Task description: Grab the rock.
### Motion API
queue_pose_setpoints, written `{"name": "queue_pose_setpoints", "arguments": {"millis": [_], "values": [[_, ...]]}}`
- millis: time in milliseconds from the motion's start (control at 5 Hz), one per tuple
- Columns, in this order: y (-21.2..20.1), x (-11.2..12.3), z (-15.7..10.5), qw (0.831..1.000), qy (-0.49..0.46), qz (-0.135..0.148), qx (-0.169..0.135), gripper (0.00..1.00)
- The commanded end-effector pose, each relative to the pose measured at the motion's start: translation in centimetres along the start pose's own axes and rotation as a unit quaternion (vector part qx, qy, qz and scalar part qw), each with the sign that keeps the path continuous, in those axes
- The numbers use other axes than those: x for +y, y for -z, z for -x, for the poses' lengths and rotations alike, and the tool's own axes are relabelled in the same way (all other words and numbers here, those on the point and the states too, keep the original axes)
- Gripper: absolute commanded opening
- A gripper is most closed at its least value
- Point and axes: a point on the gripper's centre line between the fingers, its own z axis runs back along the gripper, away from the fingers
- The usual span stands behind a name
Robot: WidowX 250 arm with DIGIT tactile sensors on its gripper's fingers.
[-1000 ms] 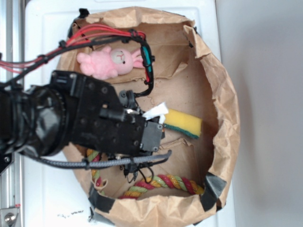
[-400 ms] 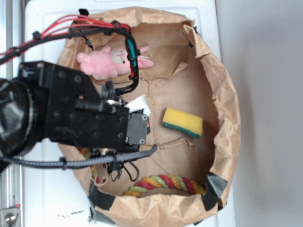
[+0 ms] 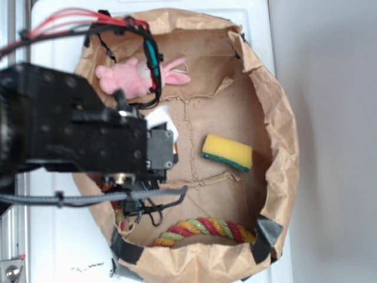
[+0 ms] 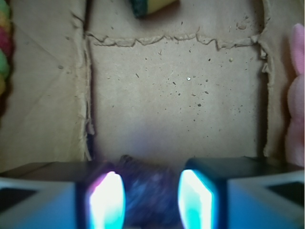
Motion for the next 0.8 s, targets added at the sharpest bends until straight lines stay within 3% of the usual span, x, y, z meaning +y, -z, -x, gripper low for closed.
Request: {"name": "queue_pose_setpoints", "arguments": {"millis": [0, 600], "values": [[-2.7, 1.5, 0.2, 0.999, -0.013, 0.029, -0.042, 1.00], [-1.9, 0.3, 0.7, 0.999, 0.007, 0.029, -0.029, 1.00]]}}
